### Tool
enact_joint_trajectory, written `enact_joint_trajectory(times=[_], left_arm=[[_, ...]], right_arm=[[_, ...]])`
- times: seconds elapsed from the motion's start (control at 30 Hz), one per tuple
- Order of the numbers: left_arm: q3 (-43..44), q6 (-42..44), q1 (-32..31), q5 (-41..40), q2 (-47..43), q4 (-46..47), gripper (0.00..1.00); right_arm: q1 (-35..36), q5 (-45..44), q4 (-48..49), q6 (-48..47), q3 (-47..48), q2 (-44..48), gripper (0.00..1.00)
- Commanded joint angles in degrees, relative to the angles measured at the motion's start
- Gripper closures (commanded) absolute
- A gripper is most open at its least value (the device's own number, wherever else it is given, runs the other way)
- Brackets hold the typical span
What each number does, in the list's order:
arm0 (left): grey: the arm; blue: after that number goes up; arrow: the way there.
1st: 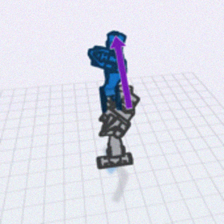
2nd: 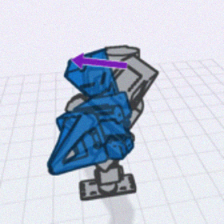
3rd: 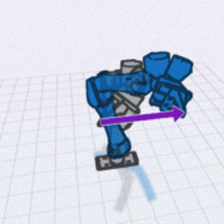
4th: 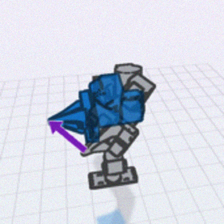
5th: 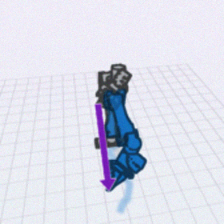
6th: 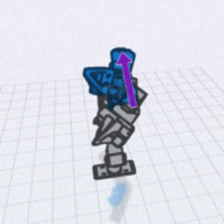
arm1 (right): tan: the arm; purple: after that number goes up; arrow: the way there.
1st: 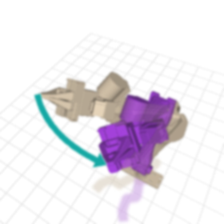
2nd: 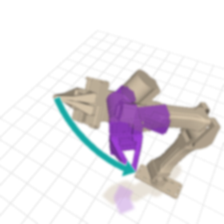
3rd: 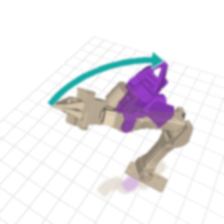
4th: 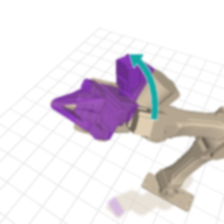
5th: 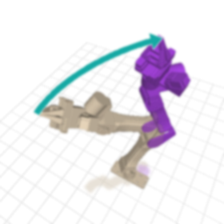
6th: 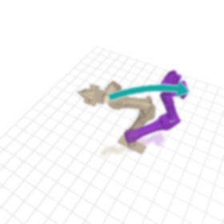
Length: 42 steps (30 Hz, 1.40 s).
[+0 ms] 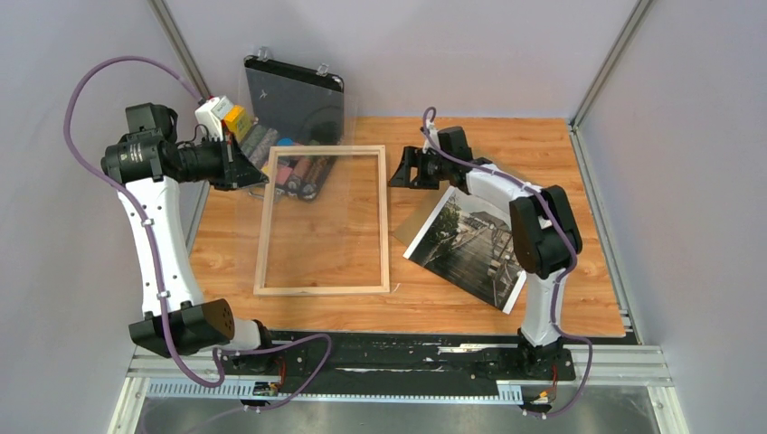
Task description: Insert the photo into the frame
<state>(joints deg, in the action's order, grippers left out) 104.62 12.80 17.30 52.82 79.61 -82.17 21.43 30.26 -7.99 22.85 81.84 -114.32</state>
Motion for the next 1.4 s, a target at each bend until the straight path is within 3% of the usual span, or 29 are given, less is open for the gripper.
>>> enact_joint_trajectory(times=[0.0,0.27,0.73,1.13,1.37], left_arm=[[3.3,2.99,0.63,-0.53,-2.36,-3.6,1.0],[4.83,0.82,0.73,1.93,-2.11,-2.84,1.0],[-0.9,-5.75,0.73,8.28,-3.09,6.26,1.0],[-10.71,-11.93,0.65,16.17,0.58,16.56,1.0],[-18.46,-21.86,0.33,20.52,1.43,27.31,1.0]], right_arm=[[3.92,-3.04,-1.09,-0.64,5.29,-3.11,0.21],[7.15,-7.99,-4.53,-0.43,9.72,-8.63,0.23],[7.4,-13.82,-6.38,-1.28,10.37,-11.19,0.65],[5.9,-14.75,-6.29,-5.01,4.86,-5.69,0.97],[4.22,-15.98,-6.34,-7.34,1.76,-1.89,1.0]])
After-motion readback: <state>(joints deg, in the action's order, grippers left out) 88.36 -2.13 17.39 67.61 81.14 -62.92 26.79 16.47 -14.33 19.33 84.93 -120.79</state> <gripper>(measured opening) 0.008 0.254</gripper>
